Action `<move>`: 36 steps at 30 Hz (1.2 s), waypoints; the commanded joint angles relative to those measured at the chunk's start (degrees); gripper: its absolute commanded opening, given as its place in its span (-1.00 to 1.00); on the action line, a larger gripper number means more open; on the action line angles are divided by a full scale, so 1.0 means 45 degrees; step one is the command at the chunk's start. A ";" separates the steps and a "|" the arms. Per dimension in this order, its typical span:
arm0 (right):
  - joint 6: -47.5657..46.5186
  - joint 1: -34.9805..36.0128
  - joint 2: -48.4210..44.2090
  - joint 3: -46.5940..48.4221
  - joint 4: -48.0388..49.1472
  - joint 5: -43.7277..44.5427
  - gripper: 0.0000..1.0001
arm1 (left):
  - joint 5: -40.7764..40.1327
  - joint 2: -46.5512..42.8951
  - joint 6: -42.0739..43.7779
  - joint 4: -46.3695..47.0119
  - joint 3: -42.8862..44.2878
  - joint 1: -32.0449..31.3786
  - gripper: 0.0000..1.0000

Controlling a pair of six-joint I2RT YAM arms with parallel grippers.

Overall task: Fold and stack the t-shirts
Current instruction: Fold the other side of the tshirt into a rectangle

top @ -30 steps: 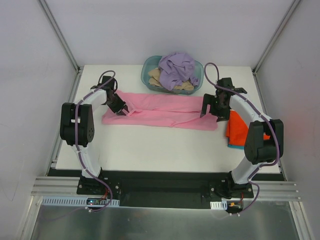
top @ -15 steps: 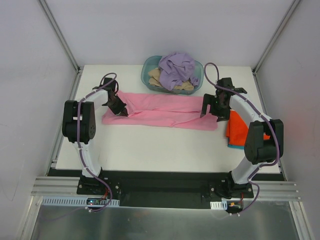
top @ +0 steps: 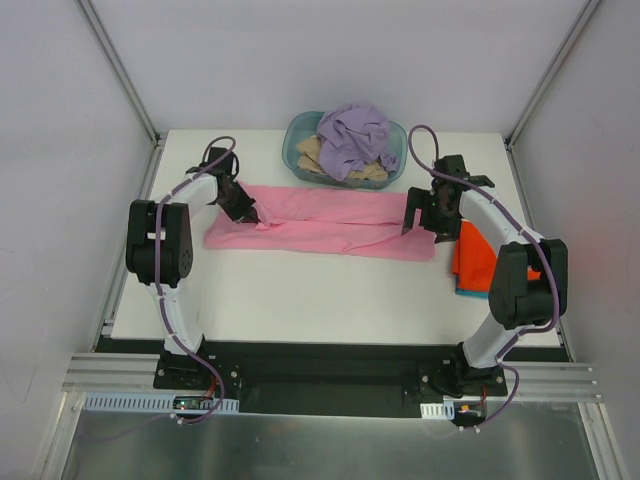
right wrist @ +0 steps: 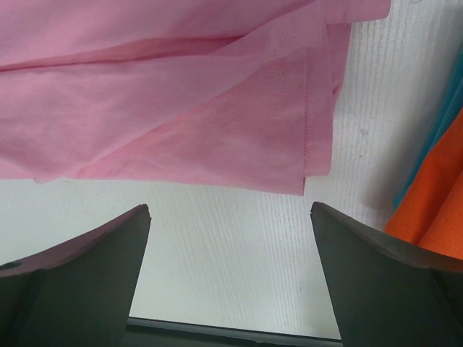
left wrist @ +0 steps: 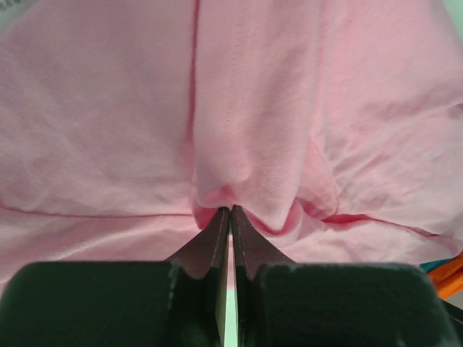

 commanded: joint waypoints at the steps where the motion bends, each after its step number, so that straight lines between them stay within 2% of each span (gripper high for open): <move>1: -0.0078 0.0004 -0.0822 0.0118 -0.0220 0.0235 0.94 | 0.0326 -0.0174 0.0351 0.0180 0.0939 -0.0189 -1.00; 10: -0.0136 -0.0016 -0.0881 0.0215 -0.0357 0.0451 0.94 | 0.0425 0.0664 0.0682 0.0239 0.2266 -0.0482 -1.00; 18: -0.0117 -0.0016 -0.0997 0.0118 -0.0396 0.0665 0.94 | 0.0679 0.2326 0.1834 0.0298 0.4903 -0.0658 -1.00; 26: -0.0117 0.0004 -0.0997 0.0157 -0.0435 0.0724 0.94 | 0.1847 0.3791 0.3025 0.0317 0.6993 -0.0931 -0.99; 27: -0.0117 0.0004 -0.1017 0.0157 -0.0454 0.0743 0.94 | 0.2064 0.3985 0.3259 0.0317 0.7169 -0.1048 -0.96; 32: -0.0117 0.0004 -0.1115 0.0137 -0.0533 0.0802 0.94 | 0.2749 0.3793 0.4569 0.0278 0.7270 -0.1381 -0.32; 36: -0.0059 0.0004 -0.1173 0.0098 -0.0533 0.0705 0.94 | 0.2828 0.2839 0.4824 0.0278 0.6664 -0.1420 -0.09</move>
